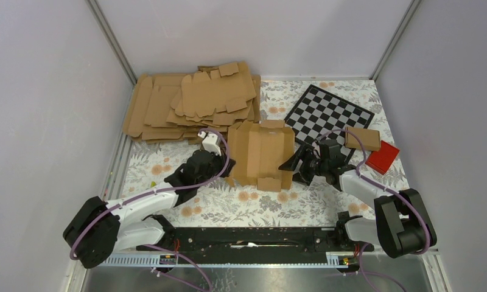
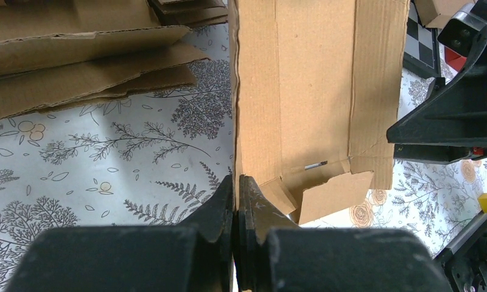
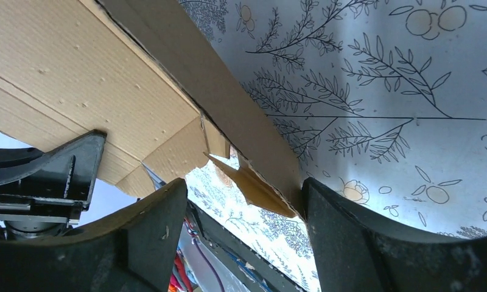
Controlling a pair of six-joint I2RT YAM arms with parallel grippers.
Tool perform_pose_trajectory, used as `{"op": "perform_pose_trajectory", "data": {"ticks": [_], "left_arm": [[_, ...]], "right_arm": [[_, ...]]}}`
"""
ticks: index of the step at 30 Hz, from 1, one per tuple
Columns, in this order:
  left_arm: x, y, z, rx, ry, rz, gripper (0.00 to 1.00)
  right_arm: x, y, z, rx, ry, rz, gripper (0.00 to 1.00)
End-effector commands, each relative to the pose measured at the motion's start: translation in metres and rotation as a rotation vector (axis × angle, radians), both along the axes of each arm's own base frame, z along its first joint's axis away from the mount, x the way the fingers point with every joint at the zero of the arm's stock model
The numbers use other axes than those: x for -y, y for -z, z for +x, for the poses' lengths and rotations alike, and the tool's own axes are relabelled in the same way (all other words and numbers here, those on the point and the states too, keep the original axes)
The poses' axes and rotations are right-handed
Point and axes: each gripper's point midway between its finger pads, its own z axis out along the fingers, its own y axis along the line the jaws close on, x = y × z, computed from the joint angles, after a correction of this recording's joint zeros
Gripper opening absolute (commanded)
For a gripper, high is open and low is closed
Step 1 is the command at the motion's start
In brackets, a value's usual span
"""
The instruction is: Fold the paper box
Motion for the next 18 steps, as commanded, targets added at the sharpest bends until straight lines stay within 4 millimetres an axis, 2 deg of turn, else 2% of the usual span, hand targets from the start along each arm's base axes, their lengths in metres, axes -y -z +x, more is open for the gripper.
{"op": "perform_pose_trajectory", "data": {"ticks": [1, 6, 10, 13, 18], "left_arm": [[-0.002, -0.021, 0.005, 0.083, -0.032, -0.052, 0.0], [-0.009, -0.014, 0.003, 0.084, -0.06, -0.054, 0.0], [-0.013, -0.011, 0.003, 0.08, -0.074, -0.042, 0.0], [-0.015, -0.01, 0.0, 0.083, -0.079, -0.058, 0.0], [-0.019, -0.01, 0.001, 0.087, -0.094, -0.051, 0.0]], "right_arm": [[-0.01, -0.017, 0.008, 0.031, -0.03, 0.048, 0.75], [0.0, 0.015, -0.007, -0.016, -0.091, -0.056, 0.74], [0.007, 0.036, -0.027, -0.086, -0.164, -0.114, 0.72], [0.009, 0.043, -0.033, -0.109, -0.177, -0.12, 0.64], [0.004, 0.035, -0.031, -0.114, -0.186, -0.092, 0.45]]}}
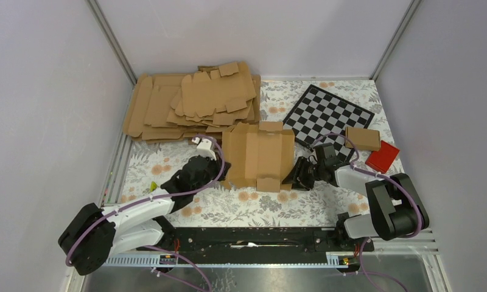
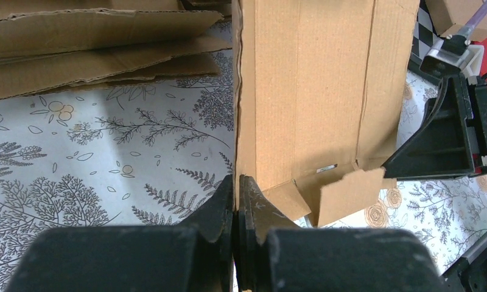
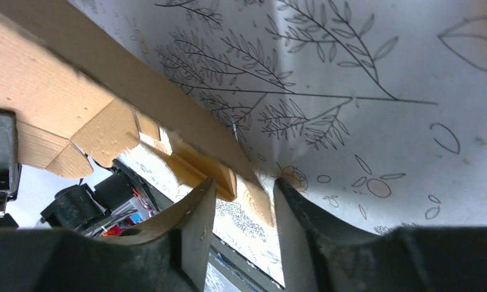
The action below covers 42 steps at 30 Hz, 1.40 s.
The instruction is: Fold the paper box
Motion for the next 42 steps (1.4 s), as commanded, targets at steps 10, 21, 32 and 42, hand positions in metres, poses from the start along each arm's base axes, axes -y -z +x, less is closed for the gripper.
{"op": "perform_pose_trajectory", "data": {"ticks": [10, 21, 32, 42], "left_arm": [[0.007, -0.043, 0.009, 0.179, 0.022, -0.076, 0.0], [0.014, -0.049, 0.01, 0.258, 0.078, -0.067, 0.0], [-0.006, -0.046, 0.017, 0.381, 0.025, 0.024, 0.0], [-0.029, -0.048, 0.02, 0.454, -0.064, 0.059, 0.0]], "right_arm": [[-0.014, -0.036, 0.022, 0.002, -0.066, 0.035, 0.19], [-0.022, -0.045, 0.047, 0.038, 0.006, 0.071, 0.13], [-0.031, -0.061, 0.042, 0.02, 0.04, 0.18, 0.07], [-0.015, -0.078, 0.045, 0.062, 0.104, 0.216, 0.0]]}}
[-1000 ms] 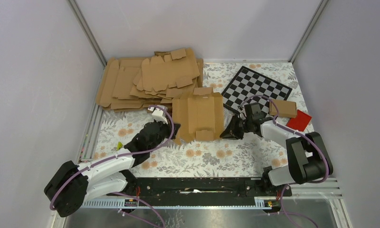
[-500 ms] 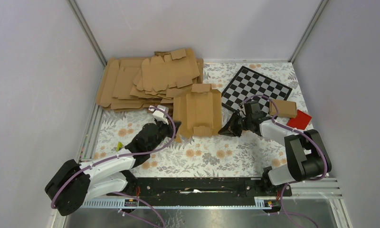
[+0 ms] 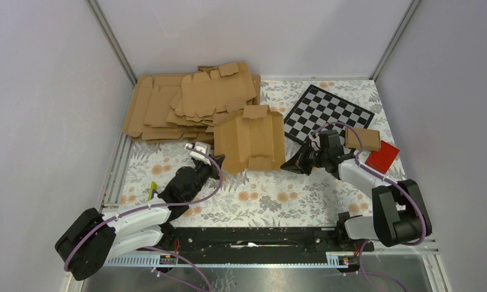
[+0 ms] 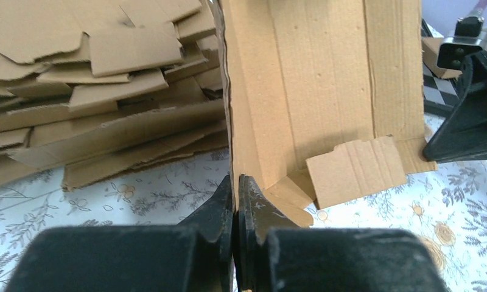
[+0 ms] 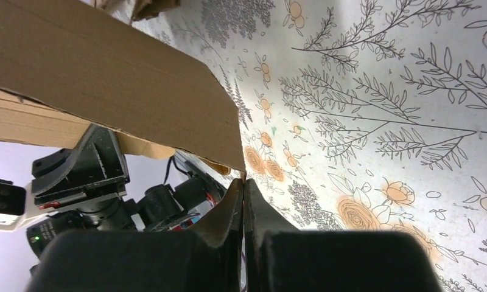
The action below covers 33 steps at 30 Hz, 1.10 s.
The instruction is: Fold the paper box
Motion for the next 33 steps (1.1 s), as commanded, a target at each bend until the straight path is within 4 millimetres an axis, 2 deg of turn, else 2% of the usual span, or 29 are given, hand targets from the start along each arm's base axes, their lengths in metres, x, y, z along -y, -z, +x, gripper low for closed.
{"op": "perform_pose_trajectory", "data": {"ticks": [1, 5, 14, 19, 27, 33], "left_arm": [[-0.011, -0.018, 0.005, 0.098, -0.054, -0.006, 0.0], [-0.008, -0.018, 0.005, 0.102, -0.043, -0.012, 0.0], [-0.022, -0.013, 0.011, 0.089, -0.128, -0.003, 0.0], [-0.013, -0.017, 0.007, 0.123, -0.073, -0.024, 0.0], [-0.012, -0.019, 0.003, 0.141, -0.054, -0.03, 0.0], [-0.001, -0.028, -0.003, 0.144, 0.007, -0.08, 0.0]], "right_arm": [[0.003, -0.017, 0.006, 0.029, 0.024, 0.059, 0.0], [-0.001, -0.015, 0.001, -0.022, 0.012, 0.108, 0.0], [-0.007, -0.023, -0.007, -0.051, -0.014, 0.197, 0.0], [-0.007, -0.024, -0.019, -0.133, -0.004, 0.255, 0.0], [-0.005, -0.045, -0.005, -0.114, 0.139, 0.344, 0.0], [0.009, -0.026, 0.002, -0.019, 0.177, 0.184, 0.0]]}}
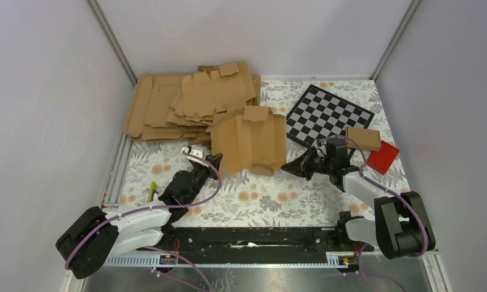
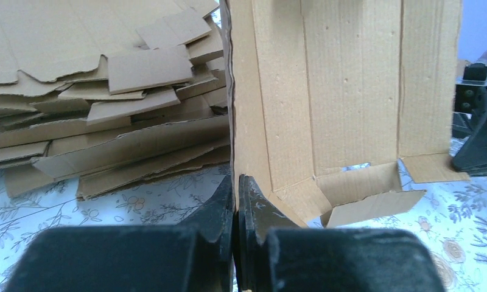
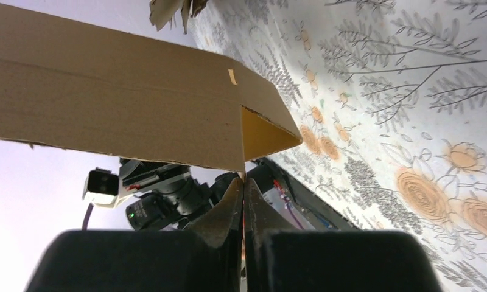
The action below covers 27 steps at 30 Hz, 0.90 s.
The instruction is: Fold the paper box
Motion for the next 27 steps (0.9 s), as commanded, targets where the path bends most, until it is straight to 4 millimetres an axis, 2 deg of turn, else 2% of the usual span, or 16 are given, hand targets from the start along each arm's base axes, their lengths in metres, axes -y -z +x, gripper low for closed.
{"op": "perform_pose_trajectory", "data": {"ticks": [1, 6, 13, 21, 27], "left_arm": [[0.013, -0.021, -0.007, 0.055, 0.077, -0.065, 0.0], [0.033, -0.018, -0.013, 0.031, 0.157, -0.079, 0.0], [0.071, -0.01, -0.025, 0.01, 0.263, -0.058, 0.0], [0.092, -0.009, -0.029, 0.02, 0.295, -0.038, 0.0], [0.104, -0.006, -0.035, 0.03, 0.334, -0.016, 0.0]], "right_arm": [[0.014, 0.002, 0.017, 0.131, 0.061, -0.132, 0.0], [0.022, 0.01, 0.028, 0.235, 0.063, -0.233, 0.0], [0.021, 0.031, 0.023, 0.311, 0.074, -0.296, 0.0], [0.016, 0.044, 0.017, 0.345, 0.04, -0.34, 0.01], [0.003, 0.048, 0.016, 0.348, 0.019, -0.322, 0.06]]}}
